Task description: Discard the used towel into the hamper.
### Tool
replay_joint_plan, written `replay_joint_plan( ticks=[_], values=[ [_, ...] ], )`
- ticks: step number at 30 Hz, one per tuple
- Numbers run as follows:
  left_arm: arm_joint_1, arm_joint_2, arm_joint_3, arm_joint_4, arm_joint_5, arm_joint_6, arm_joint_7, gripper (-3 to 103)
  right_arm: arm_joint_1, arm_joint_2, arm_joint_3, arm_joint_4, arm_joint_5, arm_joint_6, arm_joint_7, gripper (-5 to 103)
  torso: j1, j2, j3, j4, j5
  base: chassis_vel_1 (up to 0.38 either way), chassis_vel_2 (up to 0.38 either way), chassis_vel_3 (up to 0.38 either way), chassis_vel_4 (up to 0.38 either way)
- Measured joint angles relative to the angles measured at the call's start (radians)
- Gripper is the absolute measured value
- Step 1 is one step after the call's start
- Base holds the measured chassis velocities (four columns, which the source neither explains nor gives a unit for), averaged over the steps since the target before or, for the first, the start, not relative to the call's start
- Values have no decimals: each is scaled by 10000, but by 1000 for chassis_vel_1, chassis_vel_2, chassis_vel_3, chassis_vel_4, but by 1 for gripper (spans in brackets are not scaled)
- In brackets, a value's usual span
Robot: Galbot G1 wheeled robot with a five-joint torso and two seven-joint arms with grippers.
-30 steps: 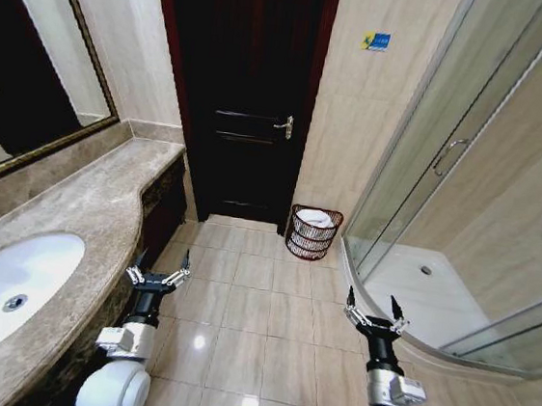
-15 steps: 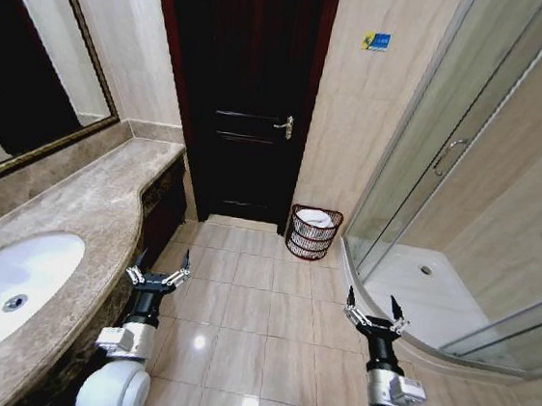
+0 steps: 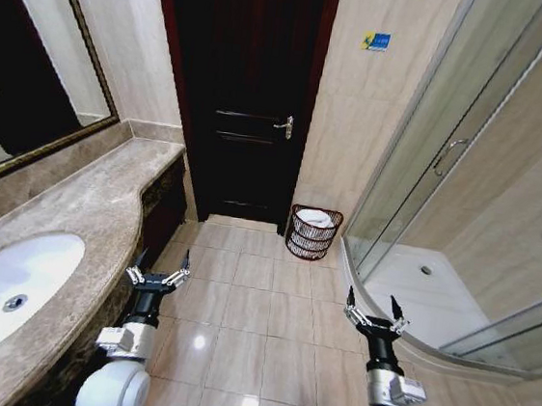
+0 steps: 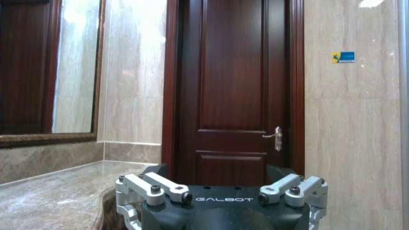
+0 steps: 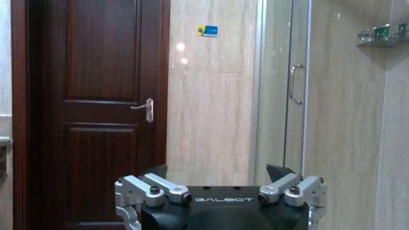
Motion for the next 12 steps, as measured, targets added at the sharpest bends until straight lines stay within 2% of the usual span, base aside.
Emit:
replay_joint_plan(
  ticks=[12],
  values=[
    [0,-1,0,0,0,0,0,100,0,0,0,0,0,0,0,100,0,0,0,0,0,0,0,0,0]
  ],
)
